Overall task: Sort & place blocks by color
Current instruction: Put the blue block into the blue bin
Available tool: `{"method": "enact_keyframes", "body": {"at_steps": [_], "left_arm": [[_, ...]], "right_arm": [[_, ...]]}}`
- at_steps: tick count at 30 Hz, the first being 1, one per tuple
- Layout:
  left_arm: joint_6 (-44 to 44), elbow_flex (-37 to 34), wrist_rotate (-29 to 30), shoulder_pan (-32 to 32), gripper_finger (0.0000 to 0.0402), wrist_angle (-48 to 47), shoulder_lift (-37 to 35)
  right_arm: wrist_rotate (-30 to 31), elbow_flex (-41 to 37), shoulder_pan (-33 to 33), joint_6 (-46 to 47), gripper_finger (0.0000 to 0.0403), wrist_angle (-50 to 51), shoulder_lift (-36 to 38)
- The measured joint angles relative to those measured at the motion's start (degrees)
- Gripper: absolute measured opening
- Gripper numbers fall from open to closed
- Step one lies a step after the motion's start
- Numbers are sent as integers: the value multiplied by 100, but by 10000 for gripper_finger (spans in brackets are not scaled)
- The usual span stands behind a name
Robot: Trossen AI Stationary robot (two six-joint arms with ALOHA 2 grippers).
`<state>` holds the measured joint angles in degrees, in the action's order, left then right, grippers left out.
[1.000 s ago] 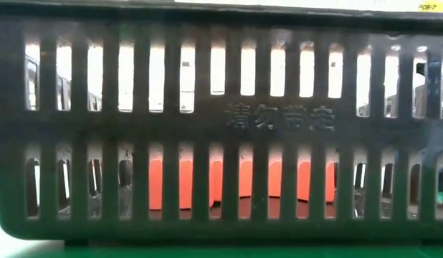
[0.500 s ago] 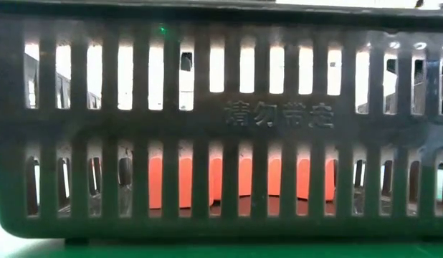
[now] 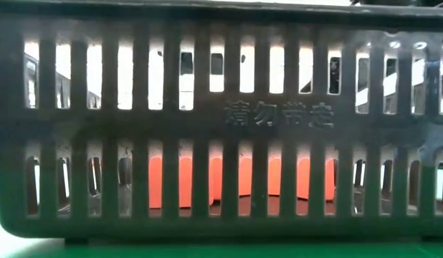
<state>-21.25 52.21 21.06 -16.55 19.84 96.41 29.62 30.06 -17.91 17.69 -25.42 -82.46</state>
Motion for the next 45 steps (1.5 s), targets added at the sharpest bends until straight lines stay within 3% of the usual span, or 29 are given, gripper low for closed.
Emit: {"method": "enact_keyframes", "body": {"at_steps": [4,9,13,18,31,45], "left_arm": [[-13,4,-58,255,145,-565,-313],[-310,4,-1070,705,145,-986,-349],[-991,2,-1580,1037,145,-701,-347],[-1573,4,-2123,1283,145,-246,-349],[-1715,4,-2149,1306,146,-99,-347],[-1614,8,-2391,1271,146,636,-224]], "right_arm": [[-993,3,404,-1259,112,-837,-54],[-1022,4,457,-2788,112,-1577,-60],[-985,5,457,-3589,112,-1654,-59],[-705,4,435,-4113,112,-1630,-61],[-710,4,433,-4912,112,-2044,-61],[-721,329,431,-5033,112,-2254,-72]]}}
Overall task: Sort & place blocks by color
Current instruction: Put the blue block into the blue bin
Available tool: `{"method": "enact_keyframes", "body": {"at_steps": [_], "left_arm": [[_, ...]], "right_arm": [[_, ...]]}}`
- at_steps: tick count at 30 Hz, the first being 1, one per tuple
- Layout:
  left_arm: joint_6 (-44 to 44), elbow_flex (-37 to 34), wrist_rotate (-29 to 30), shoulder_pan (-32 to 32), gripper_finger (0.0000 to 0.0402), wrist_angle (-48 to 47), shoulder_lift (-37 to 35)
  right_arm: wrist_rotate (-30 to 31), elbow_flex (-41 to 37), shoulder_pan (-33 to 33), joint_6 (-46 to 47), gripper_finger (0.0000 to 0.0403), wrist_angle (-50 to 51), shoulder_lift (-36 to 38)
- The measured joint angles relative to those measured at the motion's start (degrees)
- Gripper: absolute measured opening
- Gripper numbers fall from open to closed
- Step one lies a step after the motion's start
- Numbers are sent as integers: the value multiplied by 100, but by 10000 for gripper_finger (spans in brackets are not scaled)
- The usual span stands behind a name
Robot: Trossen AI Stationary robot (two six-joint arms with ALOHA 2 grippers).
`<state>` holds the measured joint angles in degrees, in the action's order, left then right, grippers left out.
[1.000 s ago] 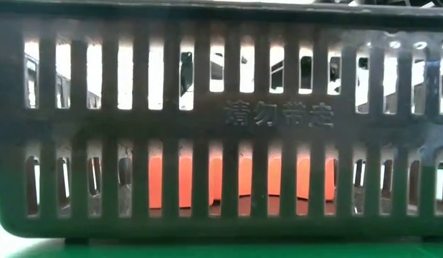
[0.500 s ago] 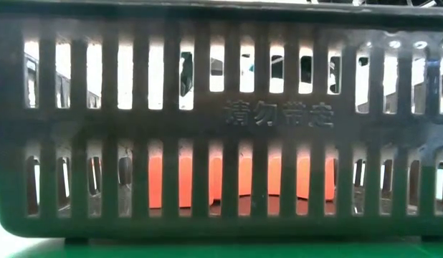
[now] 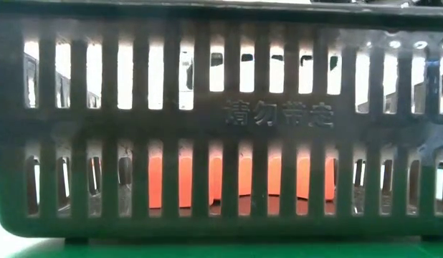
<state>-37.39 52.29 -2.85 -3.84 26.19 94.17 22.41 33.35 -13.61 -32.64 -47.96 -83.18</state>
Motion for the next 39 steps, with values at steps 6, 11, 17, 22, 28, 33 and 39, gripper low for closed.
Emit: {"method": "enact_keyframes", "body": {"at_steps": [6,11,17,22,28,33,39], "left_arm": [[77,-28,-6,2,145,490,100],[57,-28,37,11,110,468,105],[47,-28,107,24,96,407,111],[301,-6,133,28,91,313,114],[419,5,111,116,90,122,114],[613,18,276,390,90,-149,94],[946,16,280,969,90,-328,94]], "right_arm": [[39,186,-3,13,112,266,20],[157,196,-7,-6,112,375,23],[73,202,-67,-19,128,555,22],[28,160,-174,1253,209,621,20],[162,152,-350,2542,273,1371,187],[1089,135,-637,3476,289,2965,657],[839,130,-977,5950,291,4342,1134]]}}
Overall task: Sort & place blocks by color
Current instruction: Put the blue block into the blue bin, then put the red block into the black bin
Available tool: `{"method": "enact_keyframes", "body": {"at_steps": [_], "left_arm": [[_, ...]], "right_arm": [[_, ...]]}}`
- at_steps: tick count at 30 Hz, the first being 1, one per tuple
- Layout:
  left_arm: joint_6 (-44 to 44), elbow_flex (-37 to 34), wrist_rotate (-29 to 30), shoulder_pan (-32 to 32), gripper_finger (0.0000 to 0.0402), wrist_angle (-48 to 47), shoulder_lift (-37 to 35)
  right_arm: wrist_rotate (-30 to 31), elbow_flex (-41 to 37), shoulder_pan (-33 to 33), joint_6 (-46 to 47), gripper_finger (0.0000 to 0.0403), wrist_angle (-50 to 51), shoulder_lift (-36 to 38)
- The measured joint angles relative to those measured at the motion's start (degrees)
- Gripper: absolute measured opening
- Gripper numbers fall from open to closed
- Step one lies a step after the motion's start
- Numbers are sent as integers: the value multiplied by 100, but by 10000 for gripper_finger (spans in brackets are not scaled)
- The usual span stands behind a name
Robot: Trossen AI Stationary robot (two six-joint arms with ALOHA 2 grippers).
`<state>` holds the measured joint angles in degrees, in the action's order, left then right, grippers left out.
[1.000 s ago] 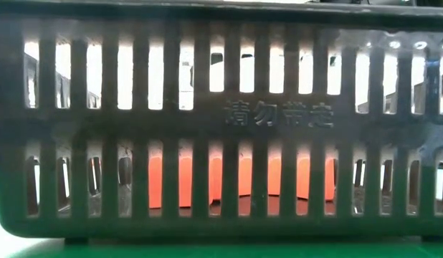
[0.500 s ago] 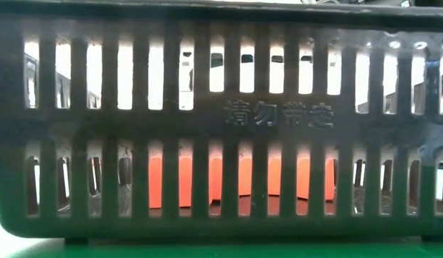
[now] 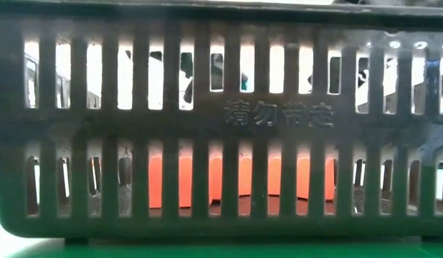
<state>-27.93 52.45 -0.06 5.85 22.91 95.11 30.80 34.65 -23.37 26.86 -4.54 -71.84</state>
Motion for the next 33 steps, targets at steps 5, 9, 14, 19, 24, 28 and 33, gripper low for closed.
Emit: {"method": "enact_keyframes", "body": {"at_steps": [5,9,14,19,24,28,33], "left_arm": [[237,-7,189,582,90,-180,7],[457,-11,387,1007,90,-228,211],[619,-13,495,1328,90,-179,597],[731,-15,767,1486,90,-167,845],[729,-15,987,1541,104,-168,928],[701,-15,1197,1523,142,-164,929],[558,-15,1366,1532,166,-165,929]], "right_arm": [[-1301,-3,-257,1647,285,268,71],[-1590,-120,-547,2127,279,91,36],[-1583,-316,-780,2405,273,88,41],[-1584,-553,-954,2696,261,93,40],[-1589,-758,-1132,2949,254,80,40],[-1593,-945,-1274,3078,258,-274,40],[-1614,-1121,-1389,3121,273,-1031,40]]}}
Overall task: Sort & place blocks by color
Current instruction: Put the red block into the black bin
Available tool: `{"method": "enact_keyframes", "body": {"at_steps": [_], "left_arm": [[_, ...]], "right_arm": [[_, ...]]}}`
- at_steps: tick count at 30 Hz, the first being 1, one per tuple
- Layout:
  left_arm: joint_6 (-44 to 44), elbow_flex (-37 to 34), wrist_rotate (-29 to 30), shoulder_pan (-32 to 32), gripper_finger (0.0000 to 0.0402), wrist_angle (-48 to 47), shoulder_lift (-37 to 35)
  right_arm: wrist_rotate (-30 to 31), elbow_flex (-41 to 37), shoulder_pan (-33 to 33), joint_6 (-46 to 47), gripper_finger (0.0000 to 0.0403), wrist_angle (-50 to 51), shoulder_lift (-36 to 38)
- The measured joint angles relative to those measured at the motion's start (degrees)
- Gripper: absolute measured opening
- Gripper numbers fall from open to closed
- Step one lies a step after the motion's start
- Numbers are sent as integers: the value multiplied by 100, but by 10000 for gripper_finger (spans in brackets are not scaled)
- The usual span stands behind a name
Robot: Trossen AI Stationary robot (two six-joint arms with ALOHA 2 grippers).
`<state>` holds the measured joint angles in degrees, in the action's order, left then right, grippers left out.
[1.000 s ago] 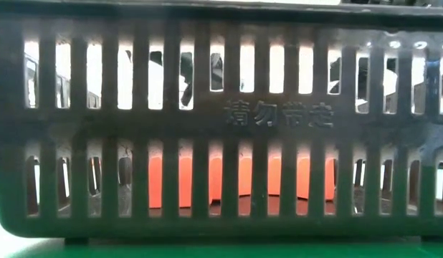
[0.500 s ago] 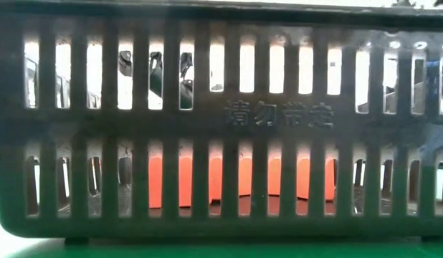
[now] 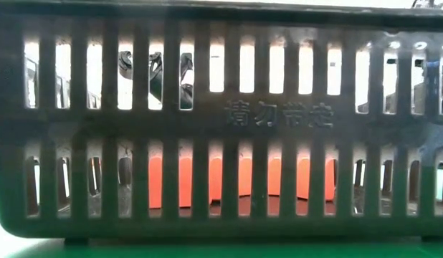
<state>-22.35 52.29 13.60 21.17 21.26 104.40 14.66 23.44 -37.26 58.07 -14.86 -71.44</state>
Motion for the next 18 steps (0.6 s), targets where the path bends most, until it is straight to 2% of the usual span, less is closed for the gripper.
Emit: {"method": "enact_keyframes", "body": {"at_steps": [4,8,12,18], "left_arm": [[-220,-2,-46,-73,175,-17,-55],[-337,-3,-458,-273,182,2,-289],[-356,-4,-962,-699,182,-7,-575],[-326,-6,-1066,-1628,182,30,-793]], "right_arm": [[-316,-4,-97,-10,287,-214,2],[-397,-4,-369,-265,288,-200,2],[236,-4,-757,-985,282,-205,1],[1077,-4,-1182,-2028,279,-297,-58]]}}
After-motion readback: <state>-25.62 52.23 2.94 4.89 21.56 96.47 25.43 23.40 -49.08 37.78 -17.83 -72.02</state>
